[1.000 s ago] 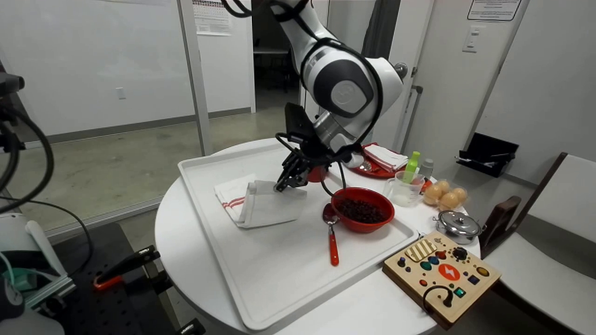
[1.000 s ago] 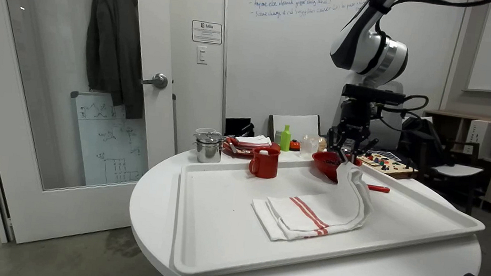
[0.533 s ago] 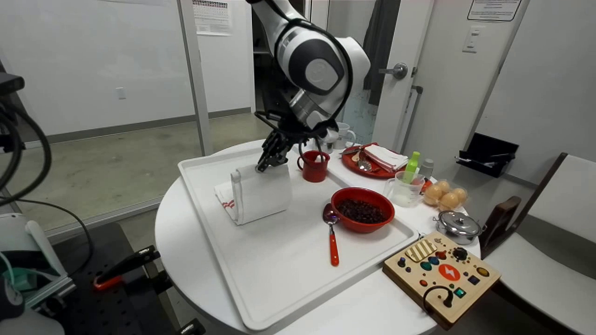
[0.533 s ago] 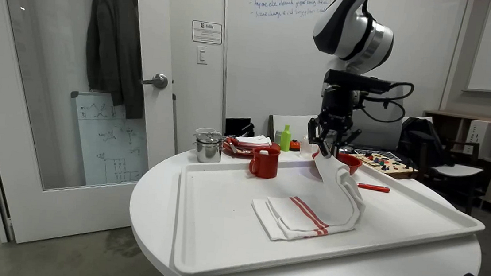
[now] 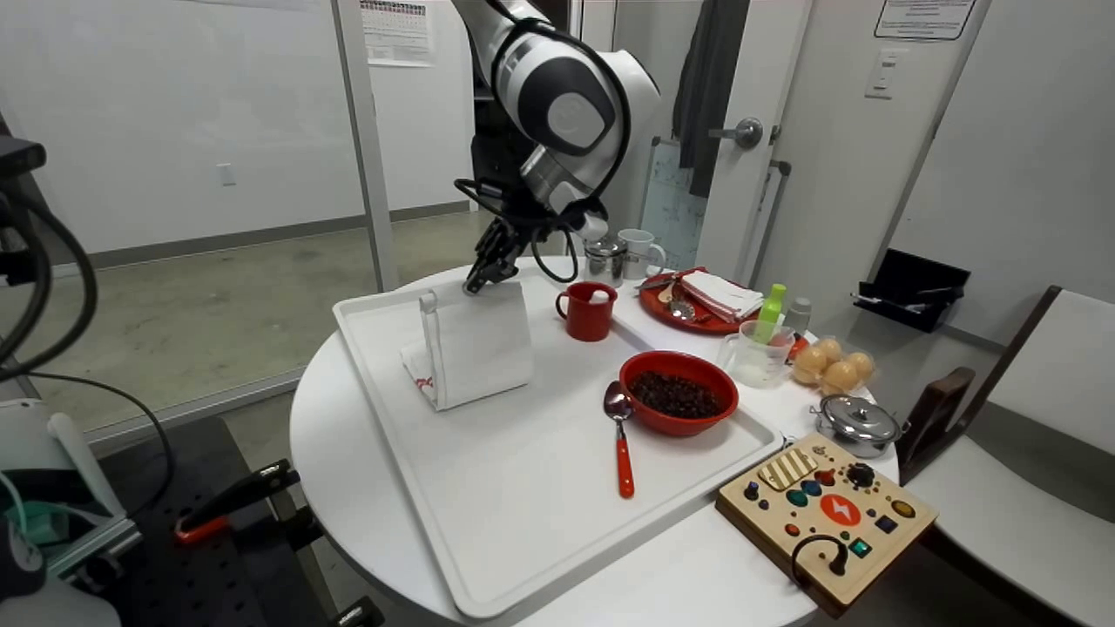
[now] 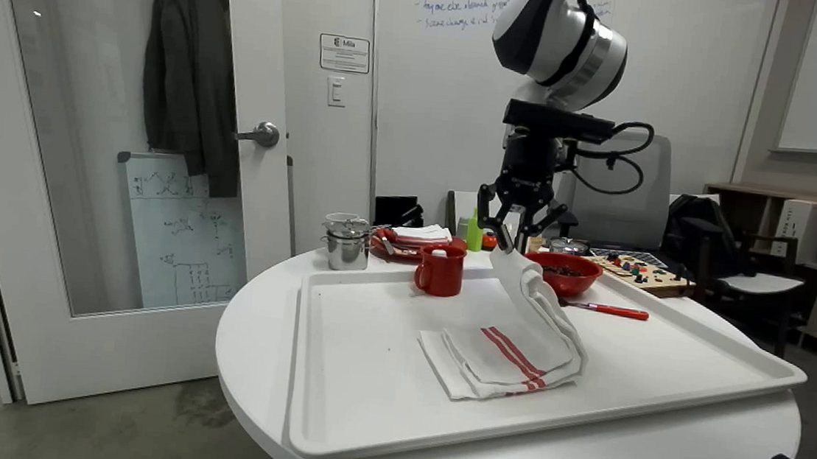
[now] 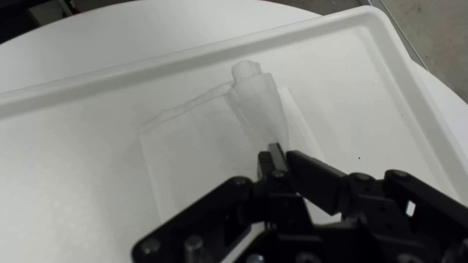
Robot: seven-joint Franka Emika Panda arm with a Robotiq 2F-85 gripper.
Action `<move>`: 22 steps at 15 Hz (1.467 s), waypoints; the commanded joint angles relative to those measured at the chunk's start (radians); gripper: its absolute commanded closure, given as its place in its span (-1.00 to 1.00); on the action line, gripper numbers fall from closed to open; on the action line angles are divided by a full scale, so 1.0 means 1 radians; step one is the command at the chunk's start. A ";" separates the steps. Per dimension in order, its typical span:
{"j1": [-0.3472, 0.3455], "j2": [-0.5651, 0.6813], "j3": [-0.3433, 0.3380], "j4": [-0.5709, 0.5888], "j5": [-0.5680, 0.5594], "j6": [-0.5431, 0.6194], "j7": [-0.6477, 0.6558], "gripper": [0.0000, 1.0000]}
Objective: Fold the towel in half from right to left
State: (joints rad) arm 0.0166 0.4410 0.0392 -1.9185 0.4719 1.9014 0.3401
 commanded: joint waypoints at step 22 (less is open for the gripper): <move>0.093 0.334 0.023 0.279 0.017 -0.107 0.207 0.08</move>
State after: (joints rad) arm 0.1028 0.7651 0.0659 -1.6609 0.4857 1.8241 0.5382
